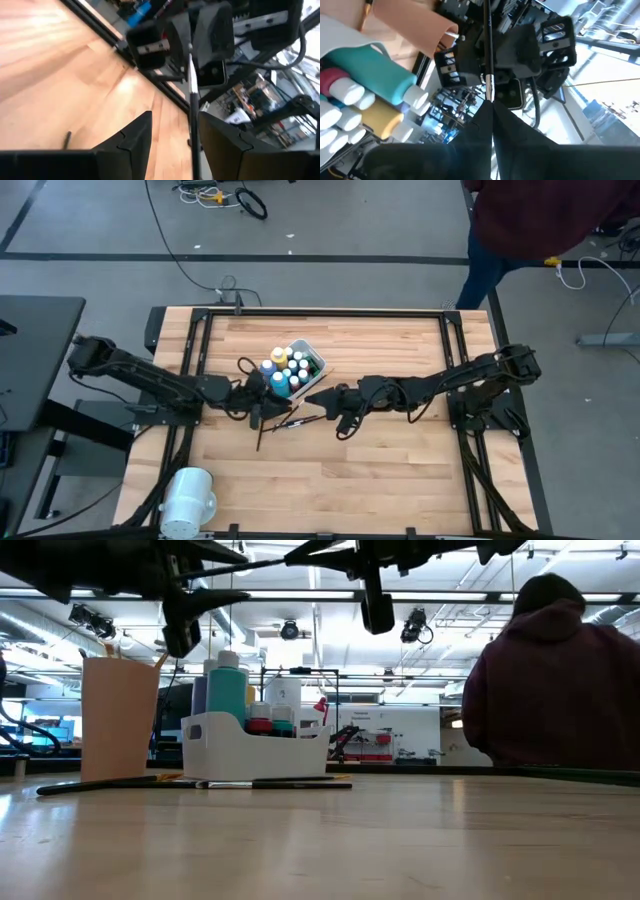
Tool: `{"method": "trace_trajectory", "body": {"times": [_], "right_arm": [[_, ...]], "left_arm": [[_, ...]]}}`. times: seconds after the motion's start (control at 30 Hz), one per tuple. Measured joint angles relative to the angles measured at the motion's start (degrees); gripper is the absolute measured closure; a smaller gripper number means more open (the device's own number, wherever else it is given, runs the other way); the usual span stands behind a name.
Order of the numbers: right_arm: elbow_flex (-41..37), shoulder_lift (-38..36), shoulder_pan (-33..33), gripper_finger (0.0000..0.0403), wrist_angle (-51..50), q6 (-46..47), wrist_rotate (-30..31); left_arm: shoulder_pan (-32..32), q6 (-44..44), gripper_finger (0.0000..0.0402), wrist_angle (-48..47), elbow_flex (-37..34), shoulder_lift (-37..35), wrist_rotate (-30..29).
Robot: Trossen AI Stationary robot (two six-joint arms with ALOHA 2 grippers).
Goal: Pick & Place Paint Supplies
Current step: Put the black silver paintbrush into the orange cup
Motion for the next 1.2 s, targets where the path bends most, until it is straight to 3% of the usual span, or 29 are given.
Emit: {"method": "trace_trajectory", "body": {"times": [0.23,0.4,0.5,0.63,0.87,1.2], "right_arm": [[0.0,0.0,-1.2,0.0403,0.0,-0.4,-0.2],[0.0,0.0,-1.1,0.0403,-0.2,-0.2,0.1],[0.0,0.0,-1.0,0.0403,-0.5,1.2,0.1],[0.0,0.0,-1.0,0.0403,-0.7,2.4,0.1],[0.0,0.0,-1.0,0.0398,-0.9,6.9,-3.4],[0.1,0.0,-1.0,0.0372,0.0,24.0,-7.2]], "left_arm": [[1.9,3.7,0.0233,-2.1,7.1,5.8,8.9],[3.1,4.4,0.0233,-12.4,11.6,7.8,8.2],[3.4,4.8,0.0235,-13.7,12.2,7.7,7.9],[3.3,6.4,0.0265,-13.8,12.2,7.1,8.3],[3.3,10.4,0.0376,-14.3,12.2,7.1,9.3],[3.3,15.1,0.0379,-14.3,12.2,7.1,10.0]]}}
